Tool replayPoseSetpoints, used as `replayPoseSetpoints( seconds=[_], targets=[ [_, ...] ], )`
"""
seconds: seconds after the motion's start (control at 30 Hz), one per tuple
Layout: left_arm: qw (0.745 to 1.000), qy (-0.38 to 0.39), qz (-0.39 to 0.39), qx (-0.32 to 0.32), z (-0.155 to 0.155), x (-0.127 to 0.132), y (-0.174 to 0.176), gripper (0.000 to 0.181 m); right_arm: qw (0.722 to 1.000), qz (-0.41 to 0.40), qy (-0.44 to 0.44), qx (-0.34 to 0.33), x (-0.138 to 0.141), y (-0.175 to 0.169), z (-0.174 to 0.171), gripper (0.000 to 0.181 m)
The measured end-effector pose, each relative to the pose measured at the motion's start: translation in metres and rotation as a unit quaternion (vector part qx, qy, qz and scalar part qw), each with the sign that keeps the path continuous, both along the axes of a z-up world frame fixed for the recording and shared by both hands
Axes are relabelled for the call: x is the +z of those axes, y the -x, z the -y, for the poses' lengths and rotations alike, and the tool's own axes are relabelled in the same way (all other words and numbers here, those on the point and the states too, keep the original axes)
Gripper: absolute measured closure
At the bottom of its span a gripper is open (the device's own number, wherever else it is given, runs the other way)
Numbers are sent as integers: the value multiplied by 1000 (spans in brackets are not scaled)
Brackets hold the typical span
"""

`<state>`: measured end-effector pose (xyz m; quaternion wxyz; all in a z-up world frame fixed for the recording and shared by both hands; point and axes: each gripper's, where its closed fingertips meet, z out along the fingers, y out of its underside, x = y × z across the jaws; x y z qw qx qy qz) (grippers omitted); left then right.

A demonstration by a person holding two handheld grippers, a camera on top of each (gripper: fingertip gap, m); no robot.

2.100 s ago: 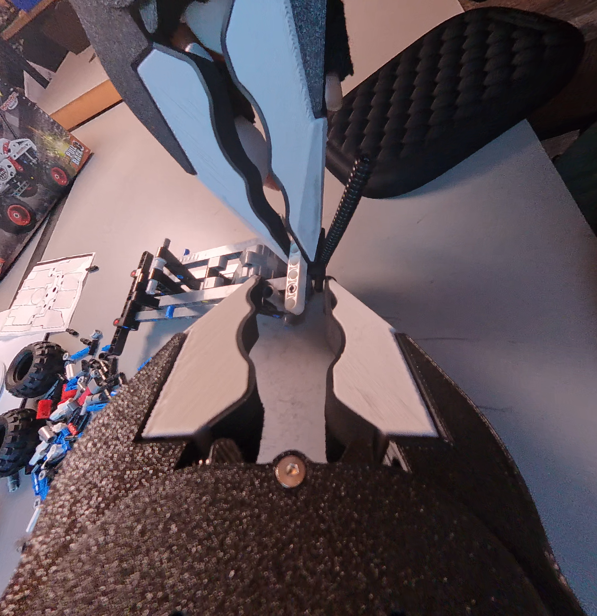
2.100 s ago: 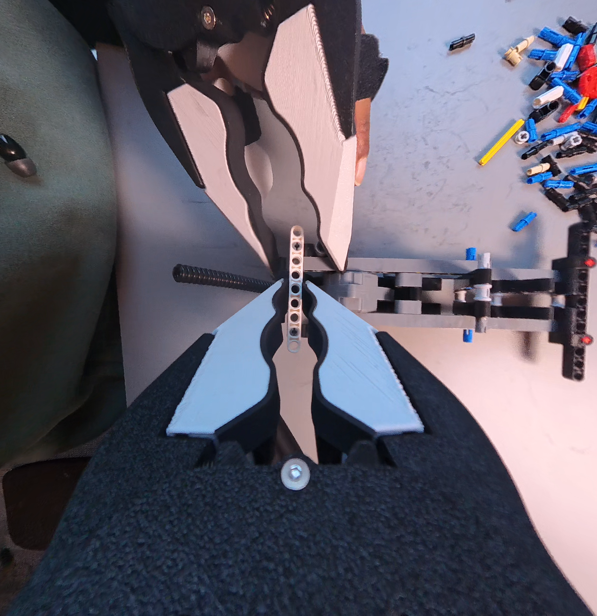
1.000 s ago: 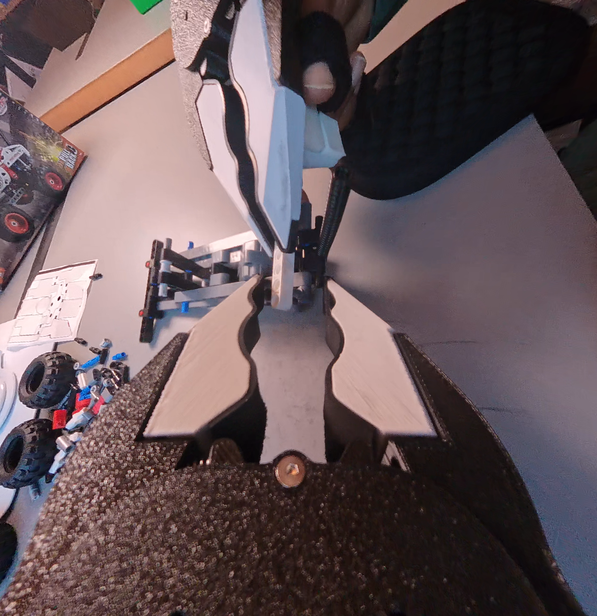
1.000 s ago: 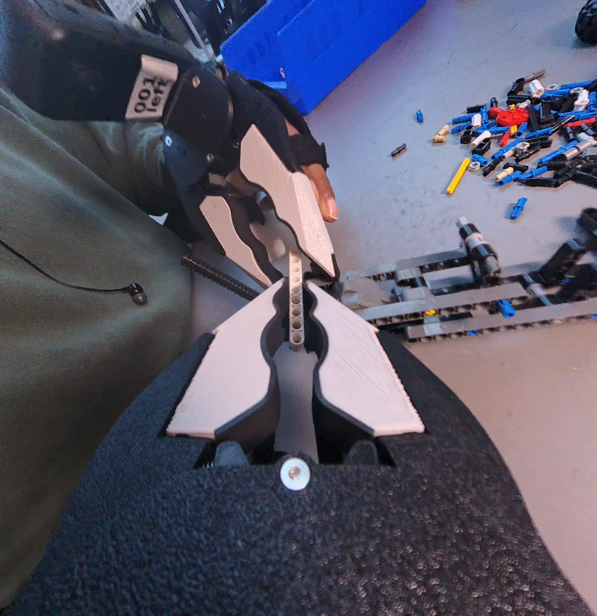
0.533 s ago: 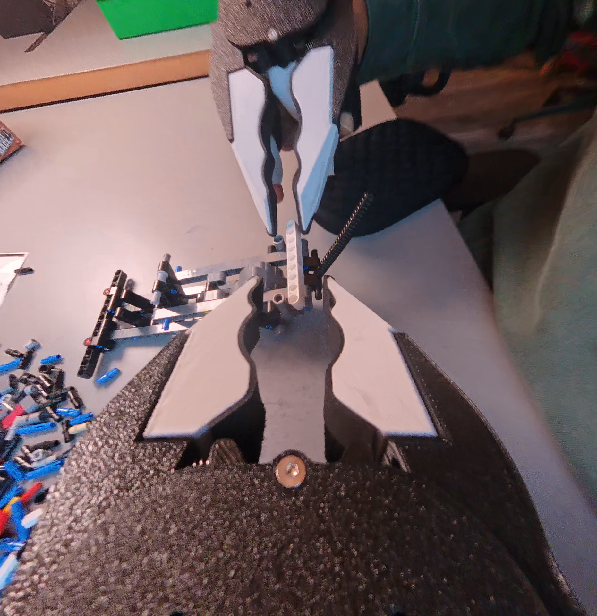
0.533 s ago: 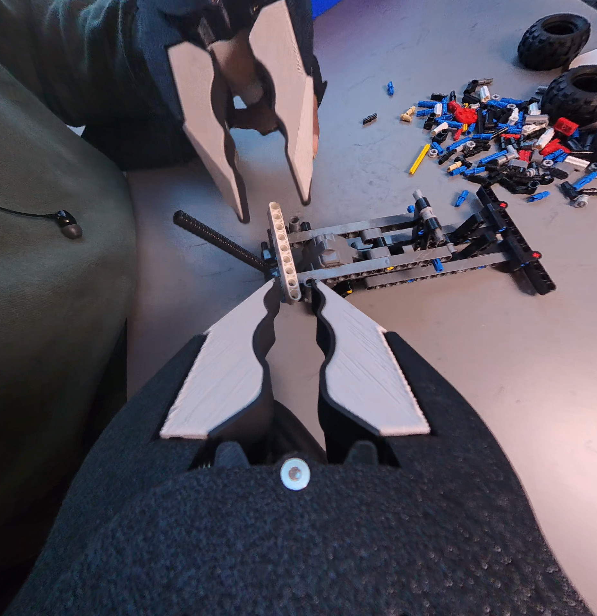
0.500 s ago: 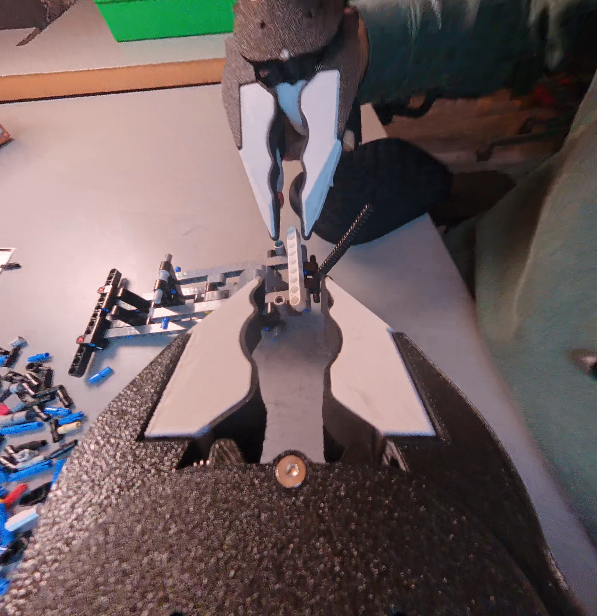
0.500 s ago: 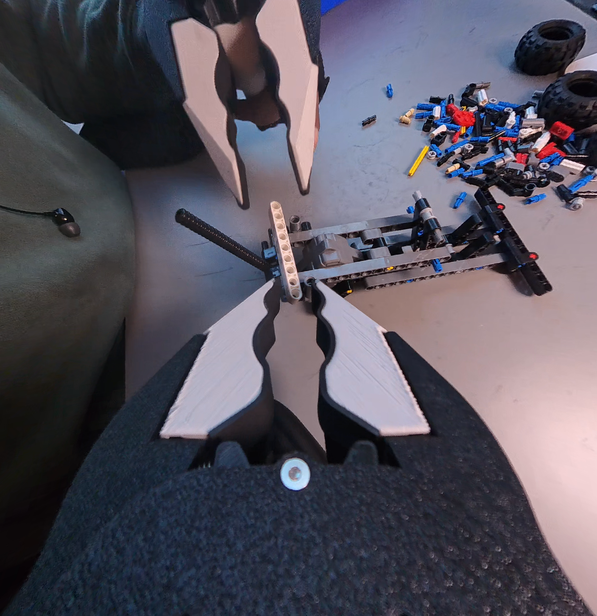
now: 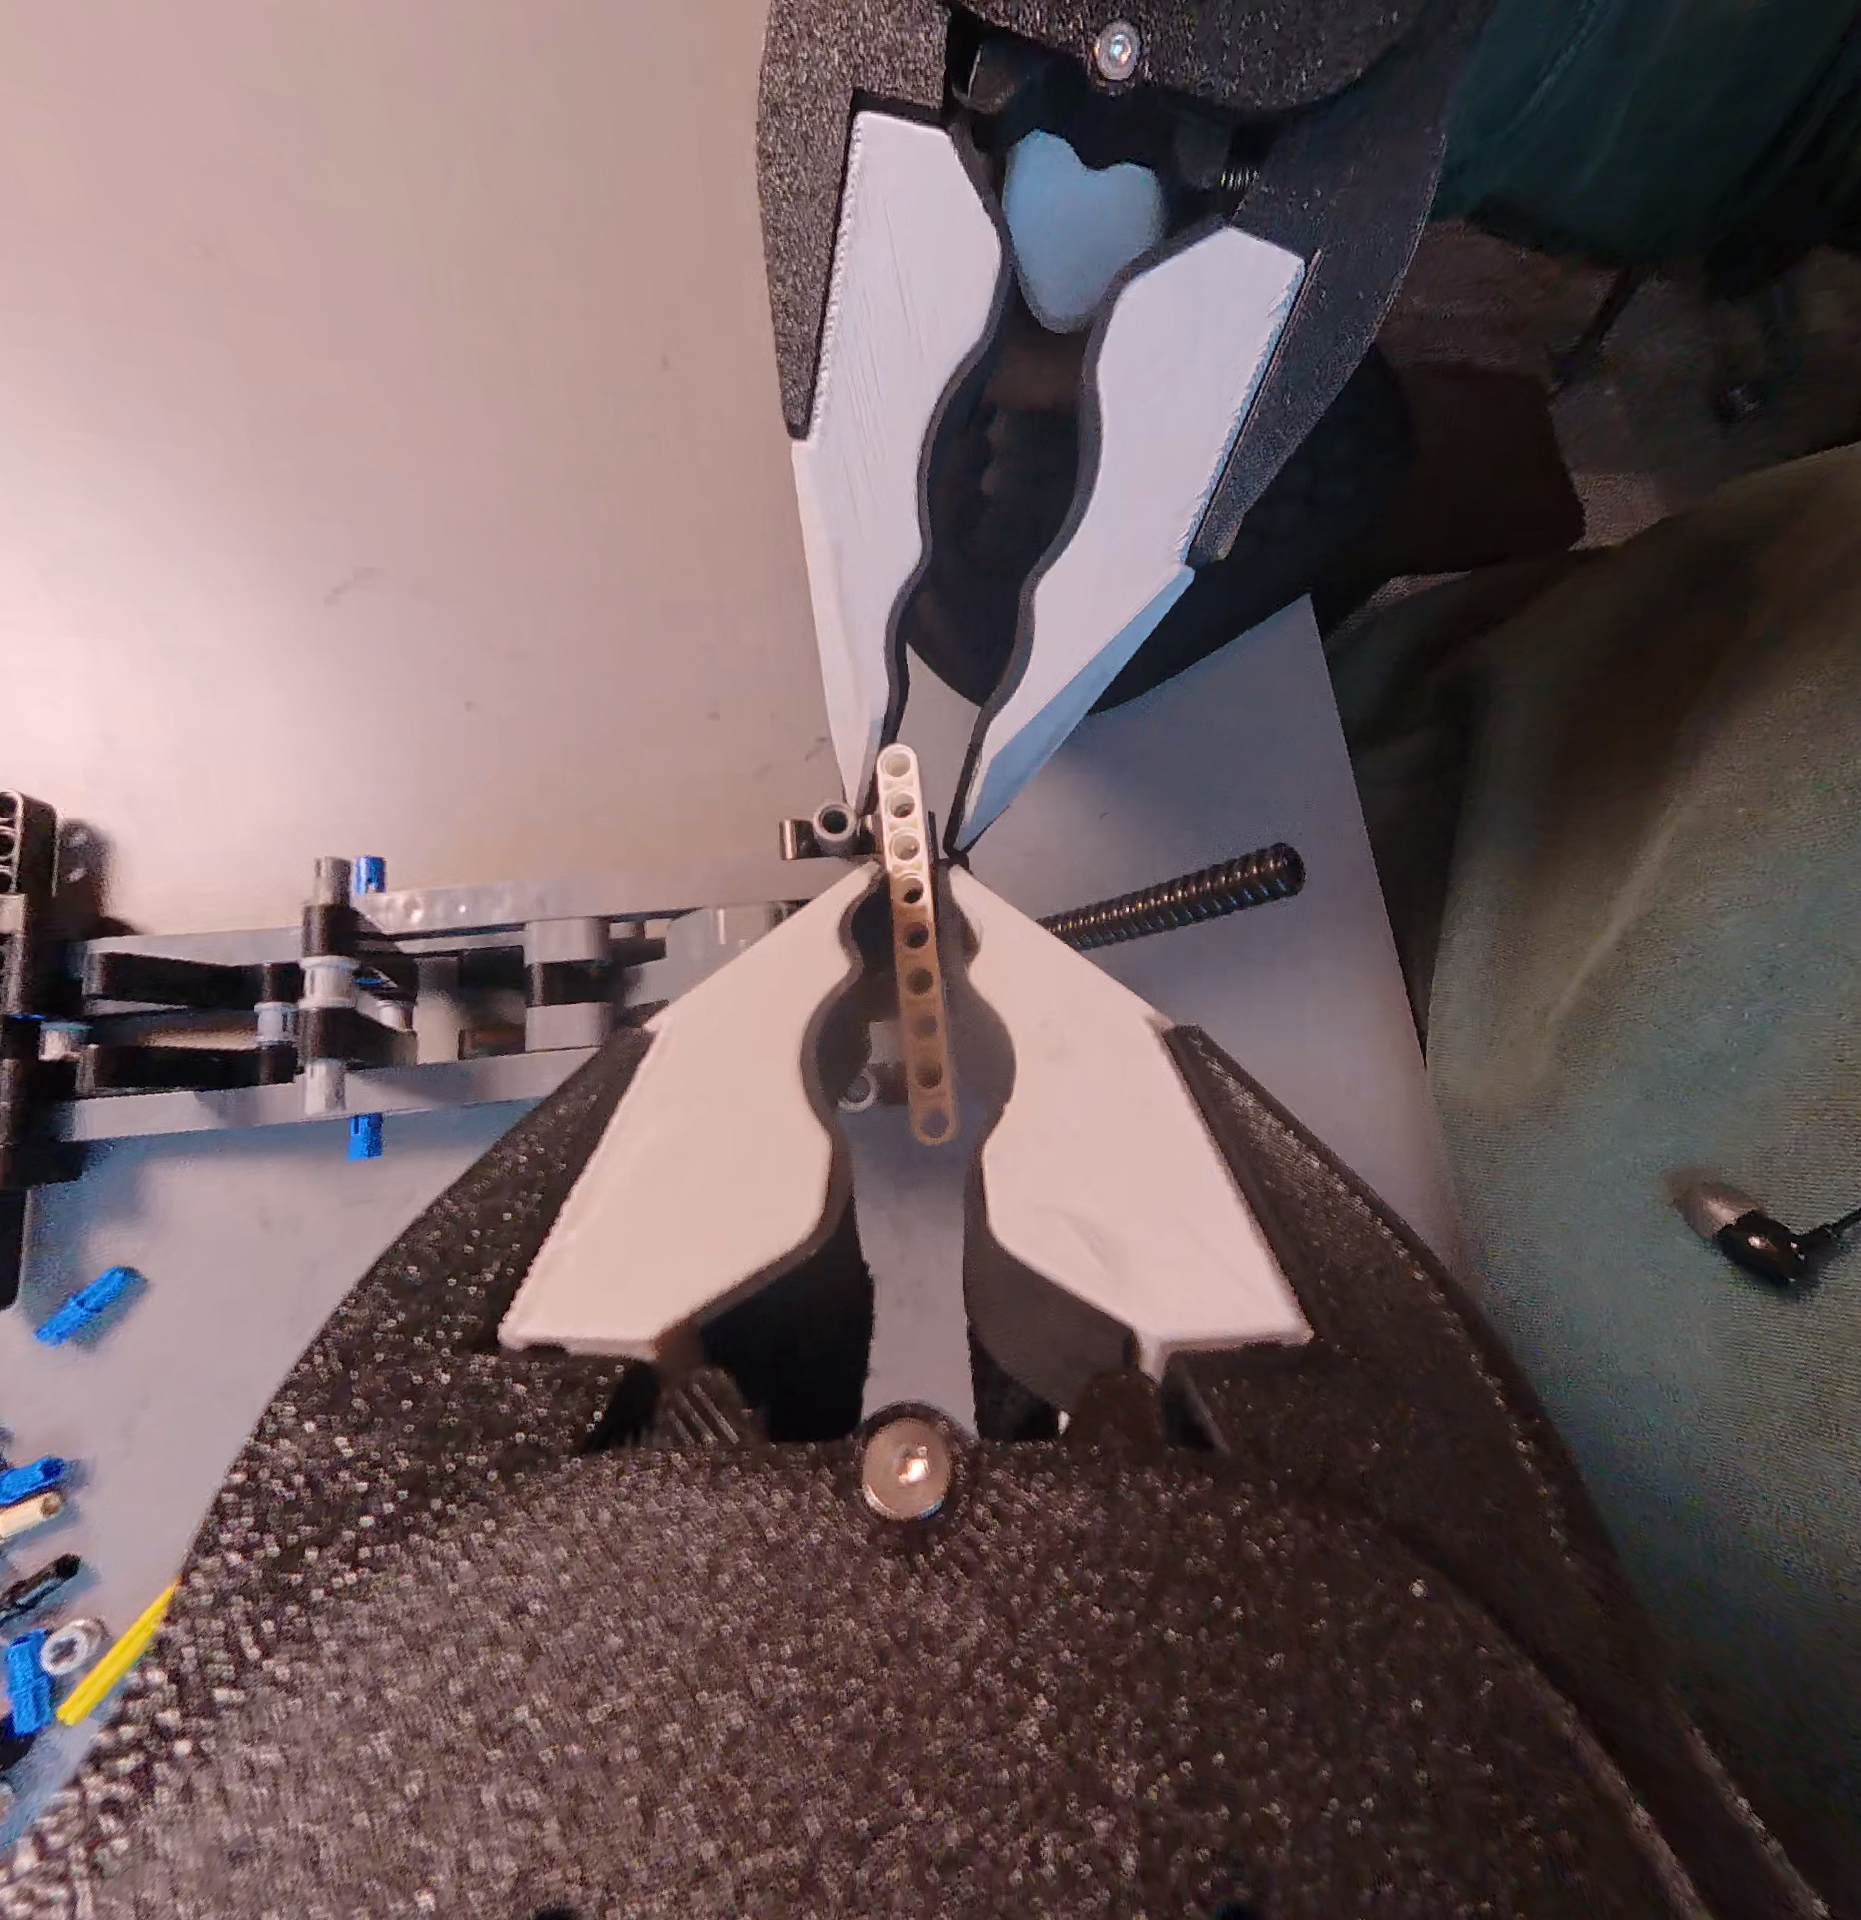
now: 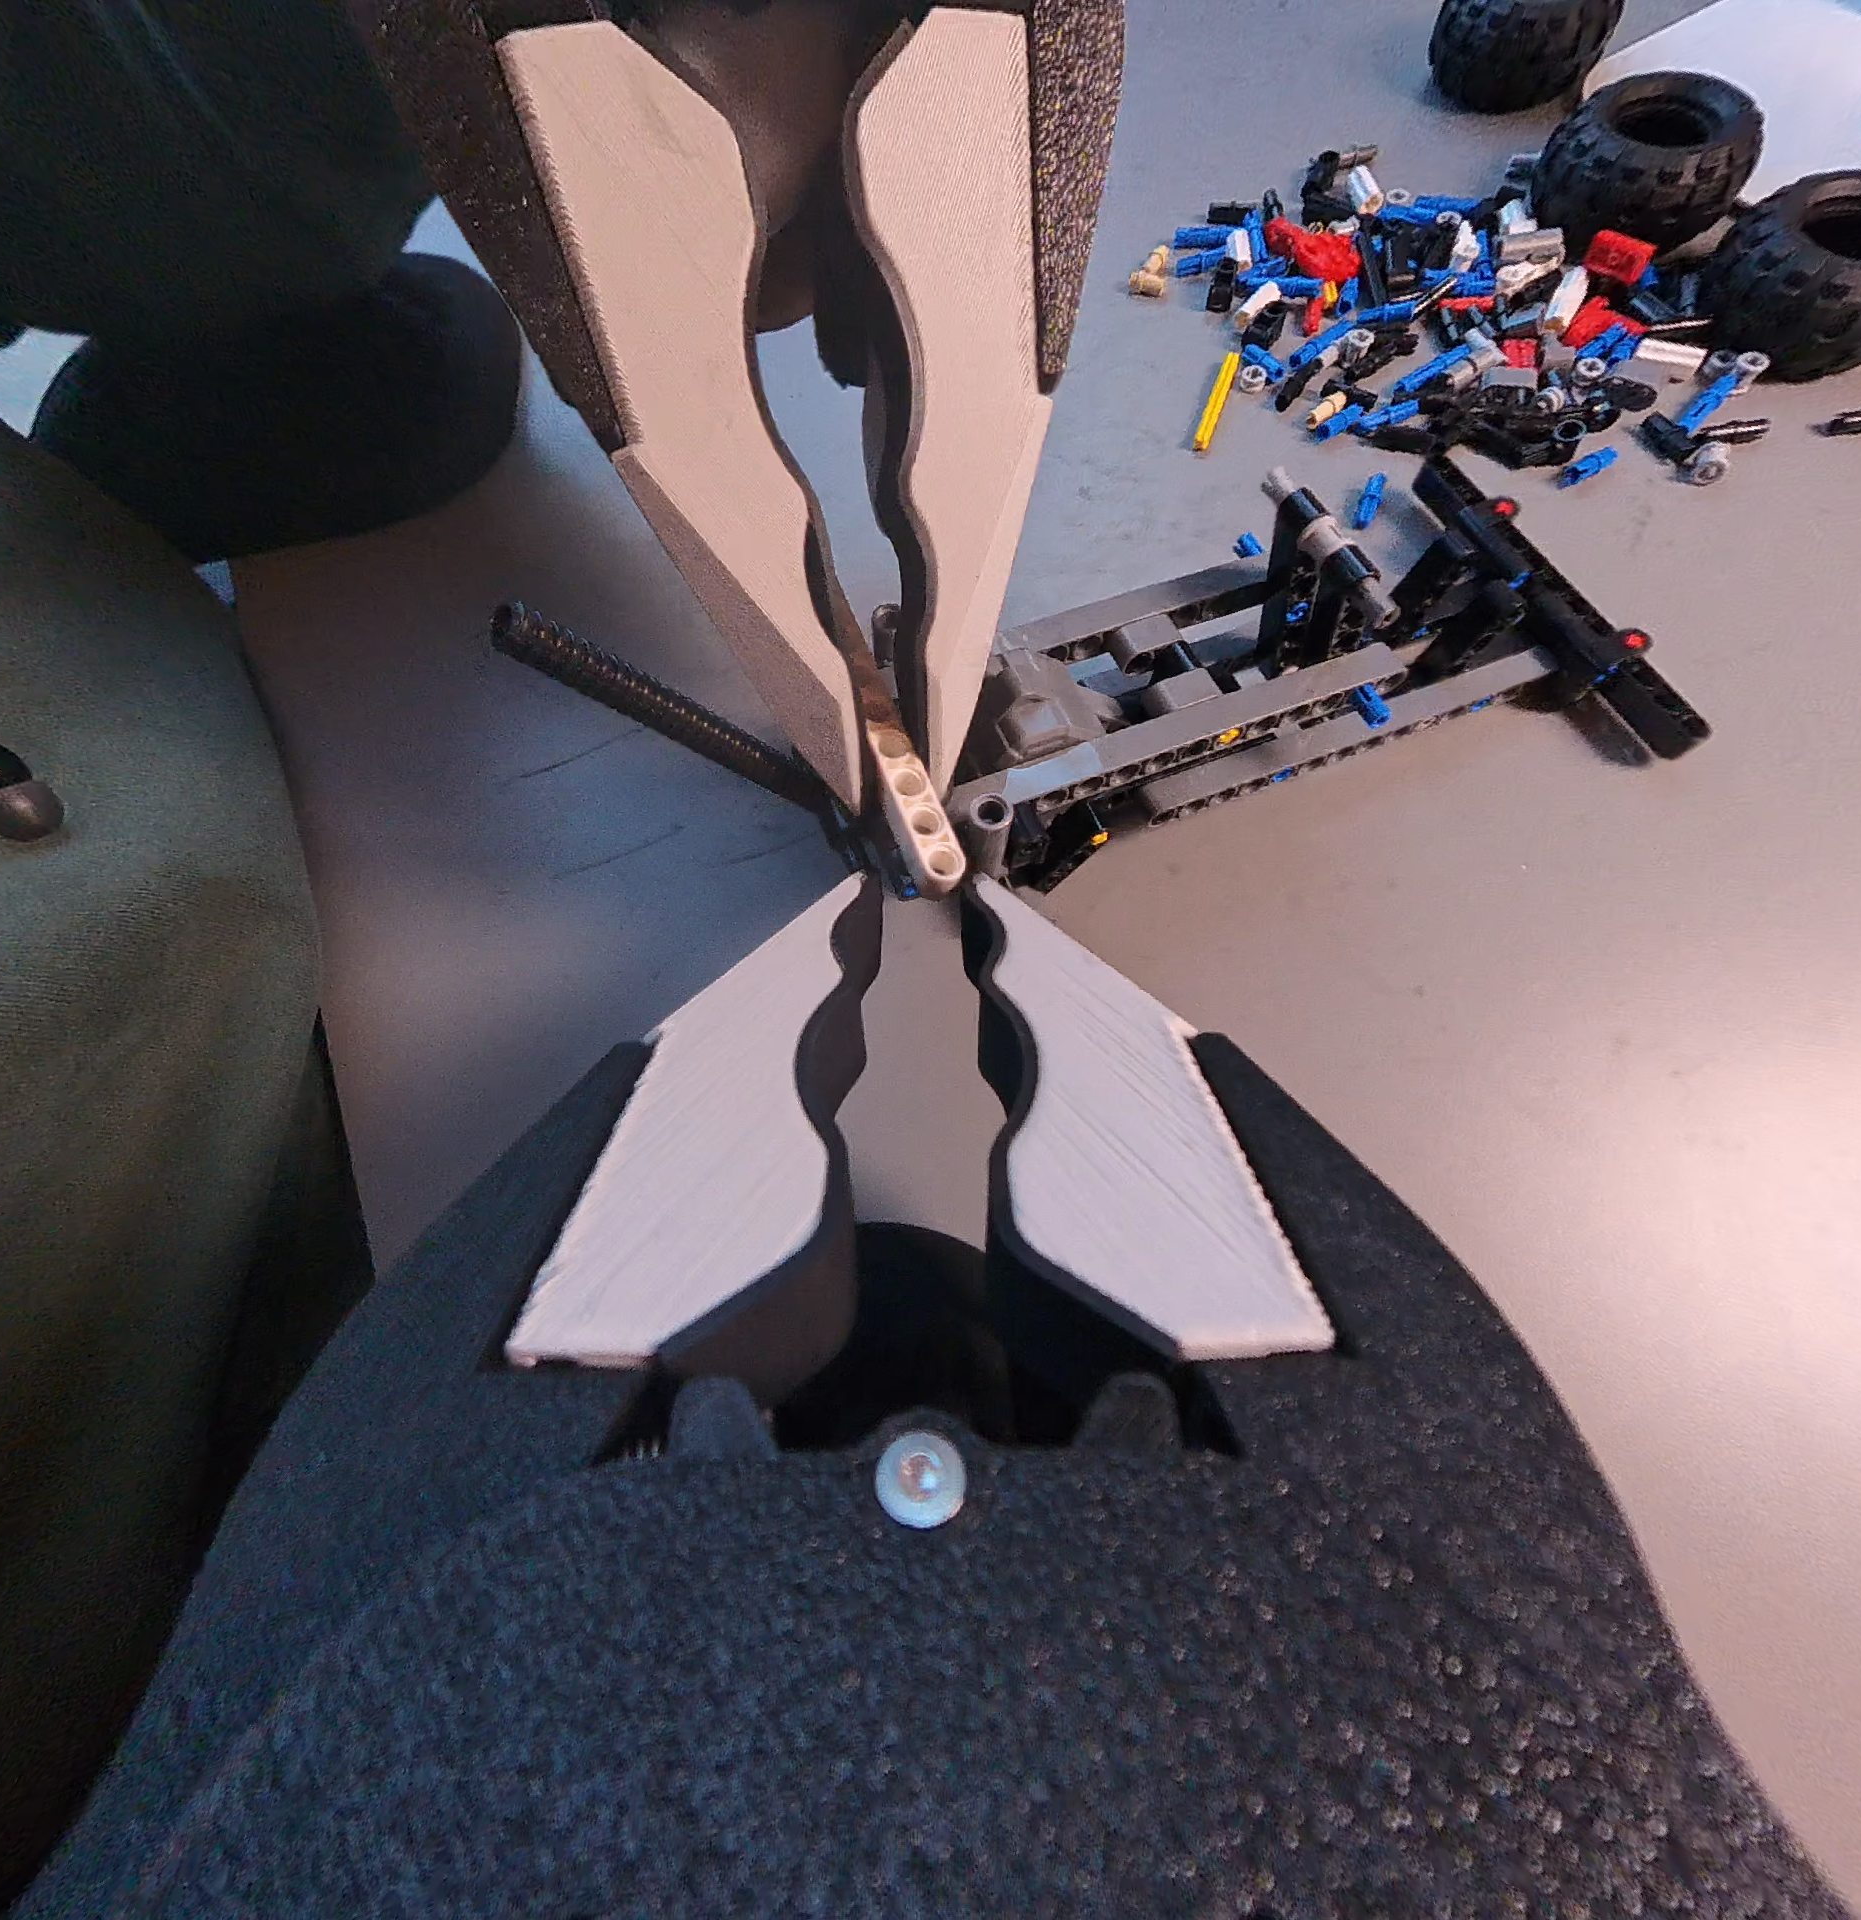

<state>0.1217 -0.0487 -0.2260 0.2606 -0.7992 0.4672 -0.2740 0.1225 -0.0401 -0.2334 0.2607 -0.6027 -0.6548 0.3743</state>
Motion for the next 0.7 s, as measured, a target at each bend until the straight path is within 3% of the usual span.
replayPoseSetpoints(
  seconds=[0.23, 0.43, 0.57, 0.7],
  targets=[
    [994, 12, 108, 20, -1, 23, -6, 175, 994, -63, 88, -27, 22, -5, 0, 168],
    [993, -6, 118, 17, -1, 32, -10, 175, 980, -91, 178, -16, 36, -8, -1, 170],
    [990, -4, 141, 22, -2, 36, -10, 175, 992, -102, 74, -12, 40, -7, -2, 171],
    [983, -8, 185, 23, -3, 51, -9, 176, 984, -172, 37, -15, 57, -5, -3, 171]
  ],
)
